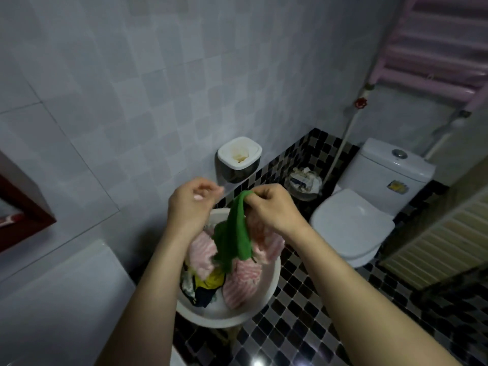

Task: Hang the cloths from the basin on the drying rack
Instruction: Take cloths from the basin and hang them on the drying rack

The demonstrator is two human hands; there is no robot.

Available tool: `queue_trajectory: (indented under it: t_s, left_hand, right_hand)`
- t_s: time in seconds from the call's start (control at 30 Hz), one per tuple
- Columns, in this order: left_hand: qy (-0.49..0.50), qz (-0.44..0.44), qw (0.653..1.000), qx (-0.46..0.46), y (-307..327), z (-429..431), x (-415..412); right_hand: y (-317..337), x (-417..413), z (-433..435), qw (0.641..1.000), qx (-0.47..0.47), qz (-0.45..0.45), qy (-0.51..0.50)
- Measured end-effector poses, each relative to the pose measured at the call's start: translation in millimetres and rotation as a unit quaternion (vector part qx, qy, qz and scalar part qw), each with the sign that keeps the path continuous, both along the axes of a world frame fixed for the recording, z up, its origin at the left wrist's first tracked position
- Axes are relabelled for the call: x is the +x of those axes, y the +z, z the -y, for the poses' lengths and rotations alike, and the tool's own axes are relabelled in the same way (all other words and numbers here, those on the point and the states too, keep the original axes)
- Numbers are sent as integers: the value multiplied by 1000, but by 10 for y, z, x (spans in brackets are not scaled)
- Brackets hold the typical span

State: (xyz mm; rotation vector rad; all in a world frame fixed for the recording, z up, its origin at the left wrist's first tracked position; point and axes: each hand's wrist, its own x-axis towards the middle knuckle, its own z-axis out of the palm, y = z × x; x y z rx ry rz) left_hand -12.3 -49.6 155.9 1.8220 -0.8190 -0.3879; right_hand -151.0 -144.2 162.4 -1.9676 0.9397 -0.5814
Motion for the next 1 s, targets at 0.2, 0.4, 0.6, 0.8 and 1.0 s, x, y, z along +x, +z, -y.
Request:
queue_trajectory:
  t_s: [0.2,0.4,0.6,0.8,1.0]
  left_hand:
    - [-191,-74,977,65,-42,21,-215]
    - [-170,80,982,35,249,123,-384]
    - [-271,61,960,-32,582,345,-749]
    - [-385,-8,921,-66,808,404,-1165]
    - [-377,-118,911,-119,920,299,-1431]
  right_hand:
    - [262,-193,106,999,15,-11,50]
    - [514,-639,204,993,-89,-77,7]
    - [578,-1092,106,996,66,-19,51]
    - [362,-1411,-118,997,49,-37,39]
    - [306,-2106,-242,982,8,-170,-85]
